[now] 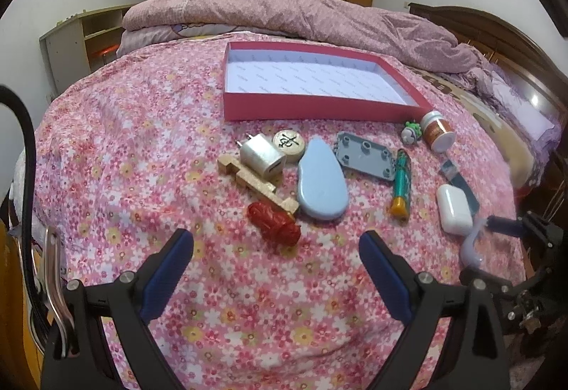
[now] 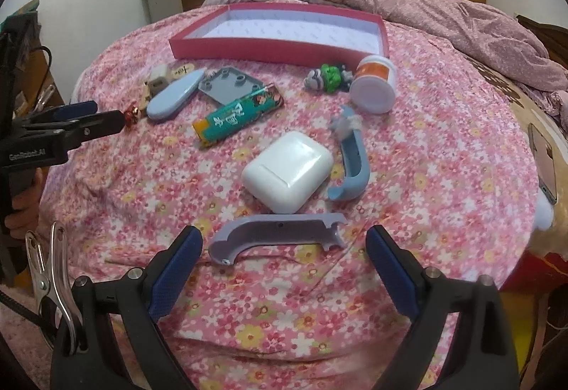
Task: Organize rigid objects
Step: 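Grasp the grey curved handle with the right tool while the left tool grasps the red toy car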
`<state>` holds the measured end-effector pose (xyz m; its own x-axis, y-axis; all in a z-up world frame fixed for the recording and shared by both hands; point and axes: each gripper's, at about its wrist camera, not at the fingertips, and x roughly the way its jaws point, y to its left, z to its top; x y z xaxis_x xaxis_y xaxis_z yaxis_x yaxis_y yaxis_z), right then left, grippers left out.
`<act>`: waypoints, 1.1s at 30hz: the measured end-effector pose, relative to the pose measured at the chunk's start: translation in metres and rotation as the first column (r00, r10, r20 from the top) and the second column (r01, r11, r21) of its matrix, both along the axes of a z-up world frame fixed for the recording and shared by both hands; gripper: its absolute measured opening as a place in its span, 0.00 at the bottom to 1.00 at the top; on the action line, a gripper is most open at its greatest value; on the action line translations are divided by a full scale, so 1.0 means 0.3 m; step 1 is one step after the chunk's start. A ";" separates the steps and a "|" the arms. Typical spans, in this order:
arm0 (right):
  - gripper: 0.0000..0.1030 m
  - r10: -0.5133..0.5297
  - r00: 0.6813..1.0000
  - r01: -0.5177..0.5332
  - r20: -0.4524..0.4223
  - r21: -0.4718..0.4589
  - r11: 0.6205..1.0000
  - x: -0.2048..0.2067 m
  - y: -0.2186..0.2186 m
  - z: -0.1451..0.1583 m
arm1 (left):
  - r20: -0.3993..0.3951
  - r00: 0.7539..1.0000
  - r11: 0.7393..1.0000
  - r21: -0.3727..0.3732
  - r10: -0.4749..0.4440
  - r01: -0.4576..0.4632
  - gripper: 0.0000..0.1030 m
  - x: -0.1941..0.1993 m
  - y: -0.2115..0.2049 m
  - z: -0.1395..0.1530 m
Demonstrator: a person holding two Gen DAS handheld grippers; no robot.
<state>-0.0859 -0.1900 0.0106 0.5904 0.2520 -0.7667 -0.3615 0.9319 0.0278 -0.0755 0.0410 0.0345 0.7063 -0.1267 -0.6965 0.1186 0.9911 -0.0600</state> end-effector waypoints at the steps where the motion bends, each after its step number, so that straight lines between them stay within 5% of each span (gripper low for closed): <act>1: 0.92 0.001 1.000 -0.001 -0.004 0.000 1.000 0.003 0.001 -0.005 | 0.001 1.000 1.000 0.007 0.006 -0.006 0.94 0.003 -0.001 -0.002; 8: 0.73 0.006 1.000 -0.006 0.008 -0.008 1.000 0.014 0.004 -0.016 | 0.010 1.000 0.999 0.026 0.027 -0.027 0.84 0.030 0.002 -0.019; 12: 0.72 0.004 1.000 -0.003 0.029 -0.033 0.999 0.009 0.014 -0.019 | 0.004 1.000 0.999 0.041 0.022 -0.022 0.65 0.047 -0.008 -0.034; 19: 0.72 0.002 0.999 -0.001 0.033 -0.017 1.000 0.009 0.010 -0.020 | -0.024 1.000 1.000 0.025 -0.001 0.002 0.56 0.076 -0.021 -0.066; 24: 0.72 0.001 0.999 -0.001 0.032 -0.012 1.000 0.007 0.012 -0.018 | -0.025 1.000 1.000 -0.008 0.010 -0.010 0.35 0.075 0.006 -0.067; 33: 0.72 0.015 0.999 -0.015 0.028 0.008 1.000 0.005 0.010 -0.005 | -0.008 1.000 1.000 -0.027 -0.010 0.009 0.34 0.050 0.014 -0.037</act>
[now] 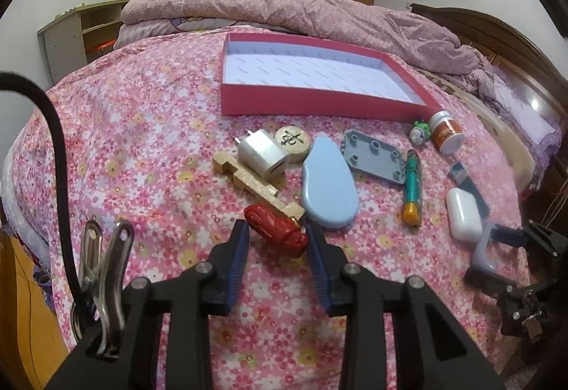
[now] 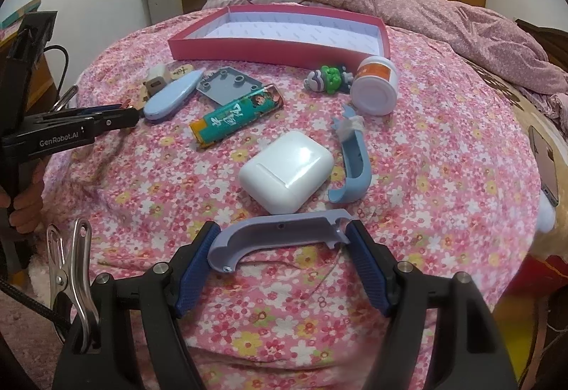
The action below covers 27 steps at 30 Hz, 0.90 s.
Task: Organize rigid objects
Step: 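Grasp the grey curved handle with the right tool while the left tool grasps the red toy car, then carry the red car over the pink tray with the left tool while the right tool carries the grey handle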
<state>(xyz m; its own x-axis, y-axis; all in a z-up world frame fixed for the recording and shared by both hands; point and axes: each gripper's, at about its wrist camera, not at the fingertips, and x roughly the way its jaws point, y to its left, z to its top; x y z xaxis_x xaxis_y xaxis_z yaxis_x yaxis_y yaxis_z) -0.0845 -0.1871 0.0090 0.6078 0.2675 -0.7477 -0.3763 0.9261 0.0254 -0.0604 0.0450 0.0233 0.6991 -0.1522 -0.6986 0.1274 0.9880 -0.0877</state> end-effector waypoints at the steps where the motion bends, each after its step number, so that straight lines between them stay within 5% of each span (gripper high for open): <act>1: 0.72 0.007 1.000 -0.007 0.003 0.000 1.000 -0.001 0.000 0.004 | 0.005 1.000 1.000 0.000 -0.002 0.002 0.34 -0.006 -0.001 0.005; 16: 0.72 0.058 0.997 -0.060 0.059 0.035 0.998 0.036 0.021 0.106 | 0.062 0.998 1.000 0.003 -0.026 0.026 0.34 0.005 -0.035 0.098; 27: 0.72 0.073 0.988 -0.079 0.138 0.044 0.996 0.189 0.065 0.221 | 0.112 0.993 0.999 0.034 -0.041 0.037 0.34 0.142 -0.087 0.186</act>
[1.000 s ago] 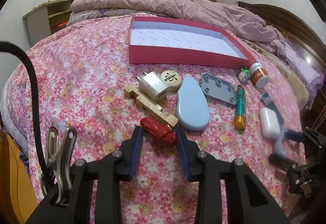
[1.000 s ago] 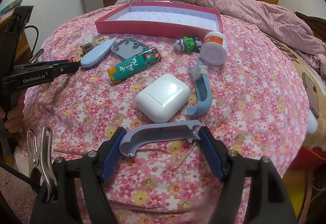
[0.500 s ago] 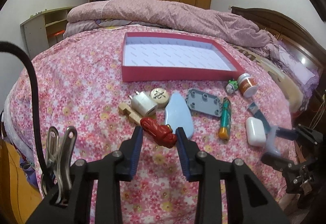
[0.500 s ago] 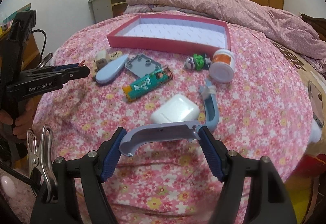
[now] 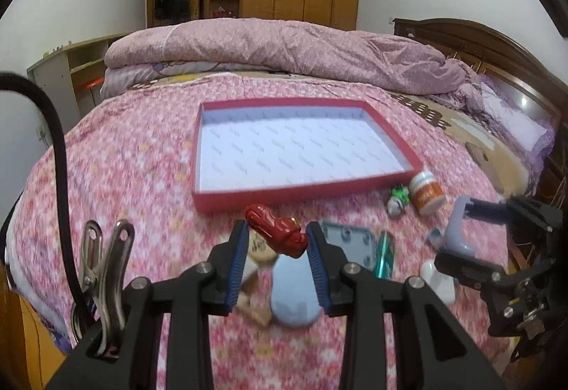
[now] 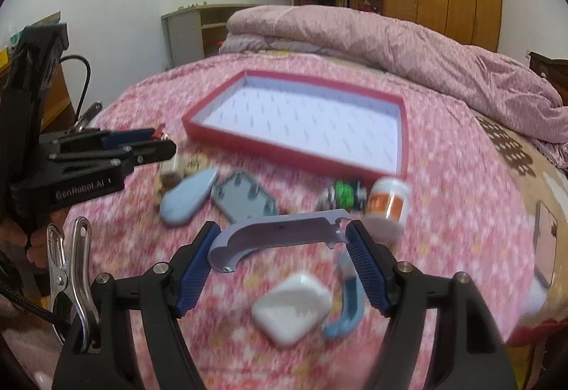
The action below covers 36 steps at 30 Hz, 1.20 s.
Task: Organize rigid objects
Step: 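Carry the red car over the pink tray with the left tool while the right tool carries the grey handle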
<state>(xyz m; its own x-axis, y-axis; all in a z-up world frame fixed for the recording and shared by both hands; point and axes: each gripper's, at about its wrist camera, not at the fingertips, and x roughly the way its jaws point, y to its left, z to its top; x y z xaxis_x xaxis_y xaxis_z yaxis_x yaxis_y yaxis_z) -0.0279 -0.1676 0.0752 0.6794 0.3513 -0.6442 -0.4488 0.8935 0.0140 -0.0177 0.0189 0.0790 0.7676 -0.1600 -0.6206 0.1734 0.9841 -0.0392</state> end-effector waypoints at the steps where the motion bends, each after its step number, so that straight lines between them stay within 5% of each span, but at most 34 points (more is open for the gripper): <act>1: 0.72 -0.002 1.000 0.002 0.000 0.007 1.000 0.017 0.002 0.008 | -0.002 1.000 1.000 0.010 0.010 -0.010 0.34 0.019 -0.005 0.002; 15: 0.72 -0.104 0.992 0.111 -0.068 0.109 0.988 0.309 -0.010 0.017 | -0.047 0.997 0.997 -0.035 0.064 -0.065 0.34 0.250 -0.010 0.007; 36: 0.72 -0.153 0.977 0.166 -0.147 0.082 0.983 0.581 0.033 -0.017 | -0.146 0.981 0.991 -0.017 0.131 -0.135 0.34 0.554 -0.036 -0.038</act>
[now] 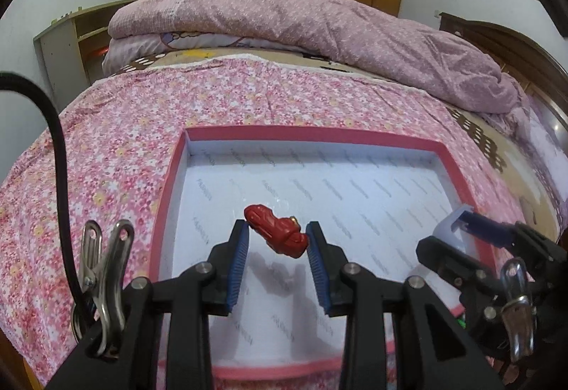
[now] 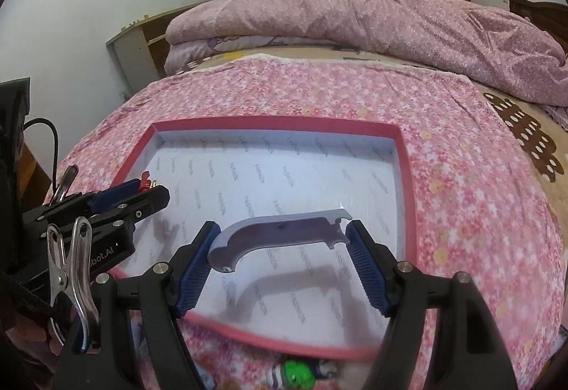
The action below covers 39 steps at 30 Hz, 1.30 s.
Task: Organize rigid objects
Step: 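Carry the red car over the pink tray with the left tool while the right tool carries the grey handle, then open the left tool to drop the red car in the tray while the right tool releases the grey handle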
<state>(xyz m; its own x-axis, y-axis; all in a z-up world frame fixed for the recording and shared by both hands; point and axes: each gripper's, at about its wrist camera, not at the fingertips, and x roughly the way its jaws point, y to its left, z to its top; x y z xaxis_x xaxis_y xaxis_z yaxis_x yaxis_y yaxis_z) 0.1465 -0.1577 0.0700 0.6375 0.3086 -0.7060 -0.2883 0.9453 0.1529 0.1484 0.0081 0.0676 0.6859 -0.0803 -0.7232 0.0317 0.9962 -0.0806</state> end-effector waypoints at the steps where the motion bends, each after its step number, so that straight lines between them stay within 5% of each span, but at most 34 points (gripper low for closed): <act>1: 0.72 0.002 1.000 -0.002 -0.003 -0.001 1.000 0.011 0.002 -0.003 | -0.004 1.000 1.000 0.000 0.002 -0.002 0.34 0.010 -0.001 -0.004; 20: 0.72 0.011 0.997 -0.013 -0.073 -0.032 0.999 0.094 0.003 -0.073 | -0.026 1.000 1.000 0.016 0.010 -0.010 0.34 0.066 -0.021 -0.064; 27: 0.73 0.025 0.997 -0.028 -0.068 -0.053 0.998 0.086 0.014 -0.076 | -0.033 0.999 0.999 0.045 0.022 -0.020 0.55 0.066 -0.034 -0.066; 39: 0.80 0.022 0.999 -0.023 -0.042 -0.022 0.999 0.036 0.000 -0.030 | -0.055 0.997 0.999 0.017 0.050 -0.049 0.57 0.030 -0.003 -0.043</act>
<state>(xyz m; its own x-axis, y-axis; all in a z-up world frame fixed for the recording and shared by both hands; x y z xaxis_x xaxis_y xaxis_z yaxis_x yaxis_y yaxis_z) 0.1573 -0.1577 0.0611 0.6002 0.3058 -0.7391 -0.3031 0.9421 0.1437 0.1574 0.0071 0.0546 0.6478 -0.0355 -0.7610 -0.0219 0.9976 -0.0652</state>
